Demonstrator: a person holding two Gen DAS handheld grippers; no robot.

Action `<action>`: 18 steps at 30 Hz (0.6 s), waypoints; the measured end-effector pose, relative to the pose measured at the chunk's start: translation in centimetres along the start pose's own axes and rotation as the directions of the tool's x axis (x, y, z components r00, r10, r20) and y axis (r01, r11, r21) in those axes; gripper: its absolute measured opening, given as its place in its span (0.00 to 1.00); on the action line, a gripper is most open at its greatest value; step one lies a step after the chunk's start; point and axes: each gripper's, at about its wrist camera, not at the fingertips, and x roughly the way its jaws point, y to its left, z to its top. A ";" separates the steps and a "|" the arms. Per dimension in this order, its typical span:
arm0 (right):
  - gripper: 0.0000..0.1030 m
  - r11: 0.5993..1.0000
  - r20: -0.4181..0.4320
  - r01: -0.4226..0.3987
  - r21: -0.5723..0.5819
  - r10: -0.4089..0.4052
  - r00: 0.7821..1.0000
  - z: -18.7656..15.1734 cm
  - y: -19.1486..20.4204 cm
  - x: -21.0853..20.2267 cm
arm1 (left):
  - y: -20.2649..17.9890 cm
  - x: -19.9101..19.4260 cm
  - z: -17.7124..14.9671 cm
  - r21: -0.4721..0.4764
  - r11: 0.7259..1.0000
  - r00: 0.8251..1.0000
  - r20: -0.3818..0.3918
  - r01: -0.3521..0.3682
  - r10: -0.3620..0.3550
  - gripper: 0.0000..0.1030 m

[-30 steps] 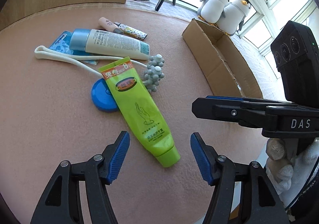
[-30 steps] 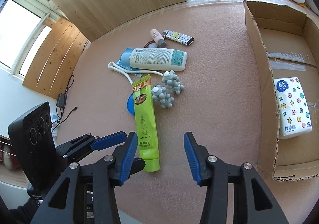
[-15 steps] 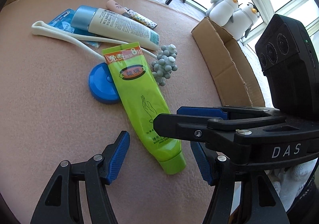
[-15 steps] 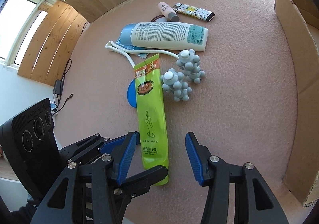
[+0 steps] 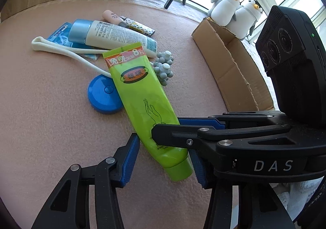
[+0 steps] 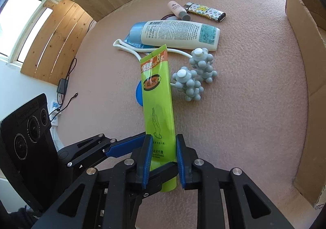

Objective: Organize objects
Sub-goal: 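Carry the green tube into the box beside the tissue pack and release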

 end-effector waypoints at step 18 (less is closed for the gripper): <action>0.20 0.993 0.221 0.084 0.081 -0.100 0.970 0.6 -5.5 -12.6 | -12.5 1.9 8.0 0.207 0.974 0.993 0.056 0.091 -0.104 0.50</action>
